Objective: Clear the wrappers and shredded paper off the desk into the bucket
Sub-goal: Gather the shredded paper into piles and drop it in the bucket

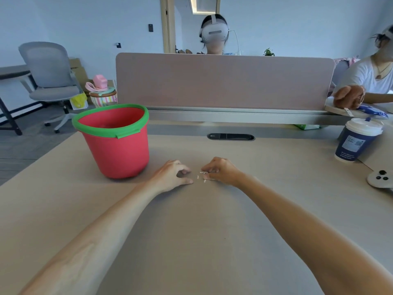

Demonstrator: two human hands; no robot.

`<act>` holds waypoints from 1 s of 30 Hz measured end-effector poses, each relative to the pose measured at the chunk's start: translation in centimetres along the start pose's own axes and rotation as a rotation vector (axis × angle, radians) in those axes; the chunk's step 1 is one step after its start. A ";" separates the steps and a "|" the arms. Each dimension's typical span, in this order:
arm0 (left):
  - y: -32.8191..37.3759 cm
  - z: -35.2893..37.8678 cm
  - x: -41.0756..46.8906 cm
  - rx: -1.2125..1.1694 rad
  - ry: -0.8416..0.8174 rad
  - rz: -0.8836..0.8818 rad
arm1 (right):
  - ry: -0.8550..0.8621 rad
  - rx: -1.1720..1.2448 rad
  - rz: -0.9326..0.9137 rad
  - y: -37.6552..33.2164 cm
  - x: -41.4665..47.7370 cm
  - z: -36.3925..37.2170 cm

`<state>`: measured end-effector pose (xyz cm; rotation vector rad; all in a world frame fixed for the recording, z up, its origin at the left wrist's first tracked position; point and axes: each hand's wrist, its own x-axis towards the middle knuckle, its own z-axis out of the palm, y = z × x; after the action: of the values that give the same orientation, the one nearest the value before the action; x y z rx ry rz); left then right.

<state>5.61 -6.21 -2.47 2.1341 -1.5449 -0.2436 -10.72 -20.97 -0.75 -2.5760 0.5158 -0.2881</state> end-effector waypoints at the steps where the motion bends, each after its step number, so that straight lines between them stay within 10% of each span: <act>1: 0.1 0.0 0.0 -0.003 0.001 -0.005 | -0.003 0.002 0.009 0.0 0.0 0.0; 30: 4.9 -0.3 3.7 0.120 0.163 0.061 | 0.023 0.101 0.123 1.3 -1.5 -1.2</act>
<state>2.90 -10.72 0.67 2.1351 -1.5610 0.0442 -12.79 -21.95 -0.57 -2.4350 0.6484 -0.2943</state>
